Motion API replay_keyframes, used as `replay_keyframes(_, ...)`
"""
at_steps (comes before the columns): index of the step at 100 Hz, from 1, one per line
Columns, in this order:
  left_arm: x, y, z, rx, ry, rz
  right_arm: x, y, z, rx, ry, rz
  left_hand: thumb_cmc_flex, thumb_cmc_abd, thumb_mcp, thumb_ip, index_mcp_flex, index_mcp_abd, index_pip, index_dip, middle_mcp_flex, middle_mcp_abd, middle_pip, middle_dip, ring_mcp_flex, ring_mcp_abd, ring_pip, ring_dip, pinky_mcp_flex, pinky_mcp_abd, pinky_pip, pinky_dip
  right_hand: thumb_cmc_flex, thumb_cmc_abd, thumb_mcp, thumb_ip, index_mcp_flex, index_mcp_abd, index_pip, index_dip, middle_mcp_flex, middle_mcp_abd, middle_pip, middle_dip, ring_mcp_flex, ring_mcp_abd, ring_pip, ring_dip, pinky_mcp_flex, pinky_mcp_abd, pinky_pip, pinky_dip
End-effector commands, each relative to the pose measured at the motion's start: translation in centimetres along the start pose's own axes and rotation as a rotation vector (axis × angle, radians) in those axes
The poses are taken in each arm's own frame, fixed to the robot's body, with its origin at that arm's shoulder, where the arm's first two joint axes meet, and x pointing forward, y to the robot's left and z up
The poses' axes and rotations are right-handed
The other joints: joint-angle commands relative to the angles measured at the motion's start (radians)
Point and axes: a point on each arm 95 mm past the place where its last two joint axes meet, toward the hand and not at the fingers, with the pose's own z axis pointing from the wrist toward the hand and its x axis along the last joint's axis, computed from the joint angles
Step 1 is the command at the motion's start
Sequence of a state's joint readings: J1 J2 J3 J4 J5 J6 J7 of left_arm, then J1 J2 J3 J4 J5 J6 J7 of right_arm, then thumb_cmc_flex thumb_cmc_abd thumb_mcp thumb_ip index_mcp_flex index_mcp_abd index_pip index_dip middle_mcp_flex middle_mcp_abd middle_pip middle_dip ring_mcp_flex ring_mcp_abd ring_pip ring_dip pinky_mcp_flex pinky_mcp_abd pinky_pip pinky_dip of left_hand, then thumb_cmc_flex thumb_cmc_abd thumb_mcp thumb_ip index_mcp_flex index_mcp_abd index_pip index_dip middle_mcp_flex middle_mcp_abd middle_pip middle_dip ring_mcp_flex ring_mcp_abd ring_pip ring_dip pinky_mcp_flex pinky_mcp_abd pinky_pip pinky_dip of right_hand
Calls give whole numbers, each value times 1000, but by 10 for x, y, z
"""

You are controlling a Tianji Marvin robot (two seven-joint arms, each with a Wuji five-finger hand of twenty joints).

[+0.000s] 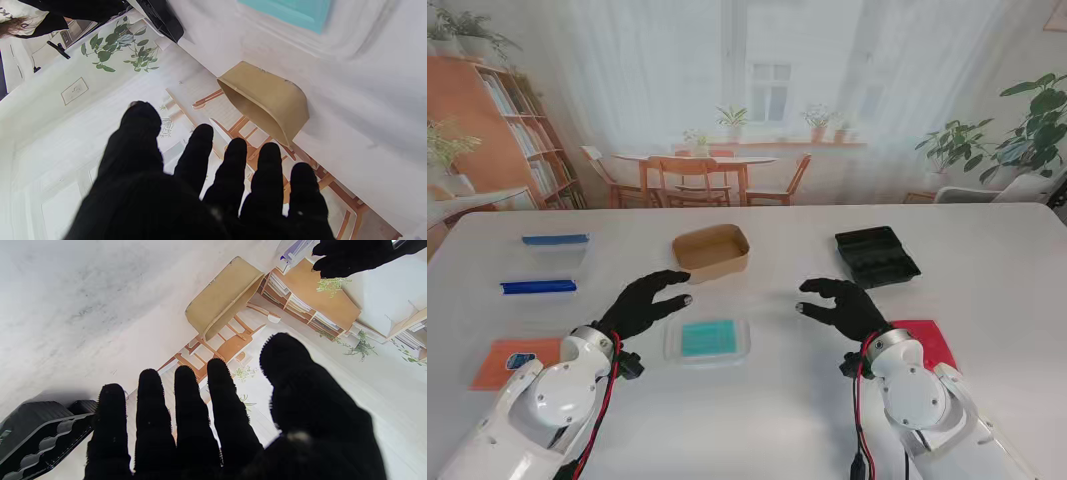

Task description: Pair container bodies with their lids

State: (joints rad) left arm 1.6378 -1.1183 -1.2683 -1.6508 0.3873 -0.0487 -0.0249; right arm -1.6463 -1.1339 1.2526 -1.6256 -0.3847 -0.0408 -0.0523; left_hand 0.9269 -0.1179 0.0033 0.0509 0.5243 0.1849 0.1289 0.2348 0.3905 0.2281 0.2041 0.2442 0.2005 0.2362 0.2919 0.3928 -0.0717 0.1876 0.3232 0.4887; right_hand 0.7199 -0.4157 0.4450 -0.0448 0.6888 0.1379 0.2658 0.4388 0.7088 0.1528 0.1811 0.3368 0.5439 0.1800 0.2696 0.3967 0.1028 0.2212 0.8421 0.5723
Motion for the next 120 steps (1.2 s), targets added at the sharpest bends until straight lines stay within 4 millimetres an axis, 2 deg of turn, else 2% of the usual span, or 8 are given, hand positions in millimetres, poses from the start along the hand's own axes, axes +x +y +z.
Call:
replay_keyframes(1, 0, 3, -1, -4, -2, -4, 2, -2, 0, 8, 0, 7, -23, 26, -21, -14, -15, -21, -21, -13, -21, -29, -11, -8, -36, -33, -24, -8, -13, -36, -25, 16, 5, 14, -20, 32, -18, -23, 5, -14, -24, -23, -10, -9, -33, -33, -15, -10, -6, -11, -15, -3)
replay_keyframes(67, 8, 3, 6, -7, 21, 1, 1, 1, 3, 10, 0, 12, -17, 27, -19, -14, -6, -13, -15, -10, -10, -25, -7, -3, -33, -42, -26, -7, -5, -44, -50, 58, 9, 17, -22, 33, -17, -25, 13, -21, -26, -26, -9, -7, -35, -38, -13, -12, -2, -20, -17, 5)
replay_keyframes(83, 10, 12, 11, -55, 15, -3, 3, 3, 5, -4, 9, 21, 25, 60, -15, -14, 80, -23, 17, 5, 54, -33, 15, 6, 10, -30, 3, -3, 14, -36, 48, 104, 12, 25, -24, 33, -15, -22, 15, -23, -24, -24, -7, -6, -34, -37, -11, -11, -1, -22, -16, 5)
replay_keyframes(87, 10, 15, 13, -75, 10, -9, 3, 3, 5, -6, 11, 20, 65, 86, -17, -20, 106, -26, 24, 9, 72, -36, 18, 3, 18, -26, 11, -8, 16, -29, 91, 98, 15, 28, -23, 33, -13, -21, 16, -23, -22, -24, -6, -6, -33, -37, -10, -11, 0, -22, -15, 5)
replay_keyframes(95, 11, 23, 19, -106, -1, -23, 2, 3, 4, -4, 12, 17, 163, 101, -8, -24, 137, -9, 28, 39, 94, -31, 24, -11, 30, -29, 28, -34, 14, -26, 230, 3, 21, 29, -22, 35, -14, -21, 16, -23, -21, -23, -6, -6, -34, -38, -9, -12, -1, -24, -16, 4)
replay_keyframes(107, 11, 30, 29, -141, -9, -27, 1, 2, 0, -6, 7, 15, 199, 112, 1, -30, 155, 22, 16, 27, 106, -17, 15, -28, 38, -35, 29, -52, 22, -36, 255, -39, 21, 32, -23, 36, -13, -18, 17, -25, -18, -20, -4, -6, -30, -39, -7, -12, 3, -34, -17, 1)
replay_keyframes(111, 11, 30, 32, -153, -9, -24, 0, 2, -1, -7, 5, 13, 208, 119, 0, -34, 158, 31, 13, 19, 110, -14, 11, -37, 38, -37, 39, -77, 16, -42, 286, -99, 19, 35, -25, 36, -12, -16, 17, -25, -19, -19, -5, -6, -29, -39, -7, -13, 5, -40, -19, -2)
replay_keyframes(120, 11, 31, 39, -175, -14, -26, -1, 3, -5, -13, 5, 6, 221, 123, 6, -36, 169, 49, 13, 17, 119, -1, 7, -40, 44, -26, 43, -80, 23, -48, 291, -112, 16, 37, -28, 35, -12, -12, 16, -27, -17, -14, -6, -8, -27, -38, -7, -15, 9, -51, -25, -10)
